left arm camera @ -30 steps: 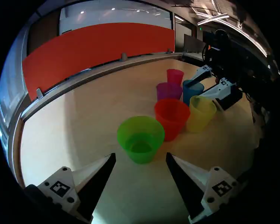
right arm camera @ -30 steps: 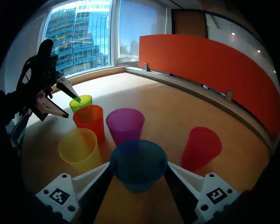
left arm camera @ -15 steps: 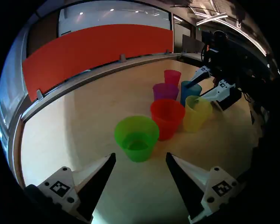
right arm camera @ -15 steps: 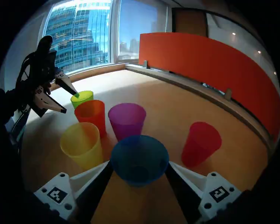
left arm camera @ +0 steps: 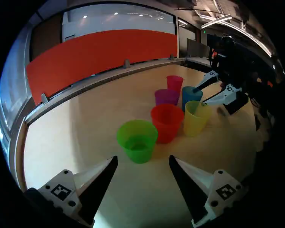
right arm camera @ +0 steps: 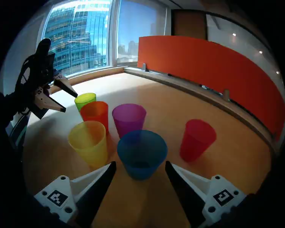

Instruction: Pour water

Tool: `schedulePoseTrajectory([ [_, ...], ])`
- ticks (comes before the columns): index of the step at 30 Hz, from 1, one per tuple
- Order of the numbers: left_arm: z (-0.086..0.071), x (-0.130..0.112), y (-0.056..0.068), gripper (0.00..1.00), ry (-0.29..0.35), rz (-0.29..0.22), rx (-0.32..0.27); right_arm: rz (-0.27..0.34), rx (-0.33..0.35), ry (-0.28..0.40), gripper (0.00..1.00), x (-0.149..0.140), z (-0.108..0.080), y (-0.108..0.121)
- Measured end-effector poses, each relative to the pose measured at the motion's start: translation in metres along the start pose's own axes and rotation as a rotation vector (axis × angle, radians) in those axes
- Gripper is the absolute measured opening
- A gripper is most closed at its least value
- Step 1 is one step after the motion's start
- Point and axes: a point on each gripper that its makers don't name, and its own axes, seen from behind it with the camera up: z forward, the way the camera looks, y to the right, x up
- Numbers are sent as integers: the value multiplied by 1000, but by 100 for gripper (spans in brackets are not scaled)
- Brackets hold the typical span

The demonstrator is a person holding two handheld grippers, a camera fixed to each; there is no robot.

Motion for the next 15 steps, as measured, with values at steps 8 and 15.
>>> schedulePoseTrajectory([
  [8,-17,14,-2,100,65,-20,51,19,-45,45,100,-1,-26,1],
  [15,-33,31,-6,100,150,-42,116,37,-82,96,100,1,-51,-1],
])
